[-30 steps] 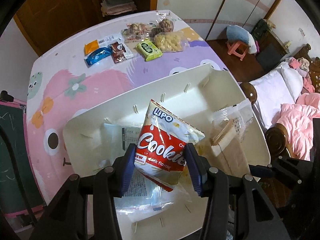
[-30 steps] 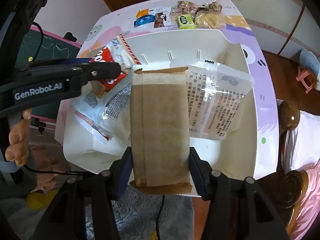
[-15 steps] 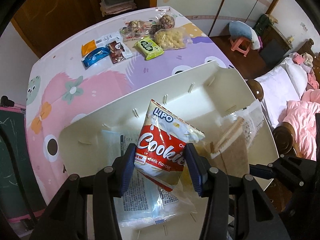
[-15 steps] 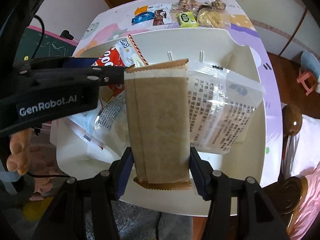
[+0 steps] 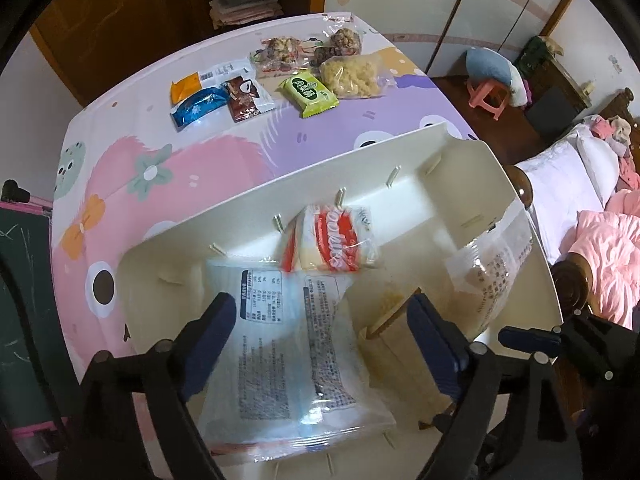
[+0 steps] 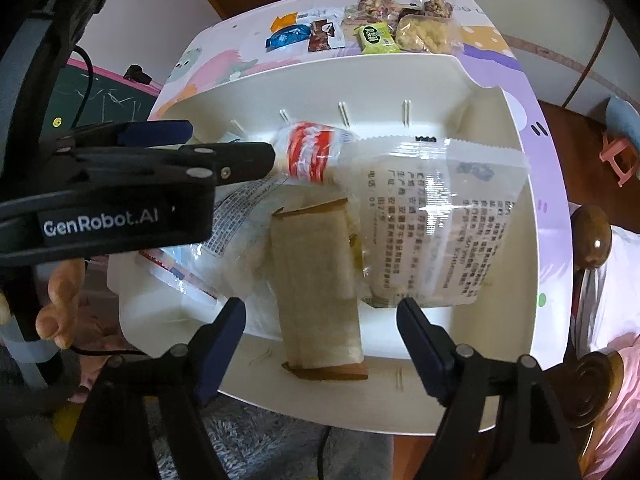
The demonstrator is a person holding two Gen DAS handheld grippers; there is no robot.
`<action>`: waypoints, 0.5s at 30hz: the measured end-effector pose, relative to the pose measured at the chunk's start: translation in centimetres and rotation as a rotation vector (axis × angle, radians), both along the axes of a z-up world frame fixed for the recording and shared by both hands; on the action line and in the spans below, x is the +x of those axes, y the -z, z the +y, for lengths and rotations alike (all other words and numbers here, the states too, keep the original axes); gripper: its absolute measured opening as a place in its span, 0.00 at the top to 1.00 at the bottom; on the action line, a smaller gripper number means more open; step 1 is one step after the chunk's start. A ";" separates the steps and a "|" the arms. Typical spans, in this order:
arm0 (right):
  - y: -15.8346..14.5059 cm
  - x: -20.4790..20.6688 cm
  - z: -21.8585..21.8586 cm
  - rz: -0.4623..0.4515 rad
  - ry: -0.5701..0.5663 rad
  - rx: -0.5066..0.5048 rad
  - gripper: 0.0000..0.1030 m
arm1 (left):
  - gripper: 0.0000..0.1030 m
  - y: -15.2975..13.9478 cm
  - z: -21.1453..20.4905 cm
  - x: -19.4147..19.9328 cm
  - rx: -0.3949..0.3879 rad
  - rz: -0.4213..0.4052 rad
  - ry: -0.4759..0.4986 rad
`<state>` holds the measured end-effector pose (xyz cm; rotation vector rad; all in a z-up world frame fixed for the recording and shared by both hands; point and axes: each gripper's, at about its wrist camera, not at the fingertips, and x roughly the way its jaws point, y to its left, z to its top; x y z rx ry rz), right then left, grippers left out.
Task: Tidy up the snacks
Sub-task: 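Open both tools to drop the Cookies packet and bread loaf into the tray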
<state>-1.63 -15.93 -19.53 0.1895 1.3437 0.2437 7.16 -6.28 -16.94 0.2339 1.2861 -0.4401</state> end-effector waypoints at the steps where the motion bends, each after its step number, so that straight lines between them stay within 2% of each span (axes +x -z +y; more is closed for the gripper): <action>1: -0.1 0.0 0.0 -0.003 -0.003 0.000 0.24 | 0.15 0.0 0.0 0.0 -0.001 0.000 -0.004; 15: -0.4 -0.3 -0.4 -0.013 -0.006 0.015 0.24 | 0.14 -1.1 1.3 -0.5 -0.036 -0.004 -0.041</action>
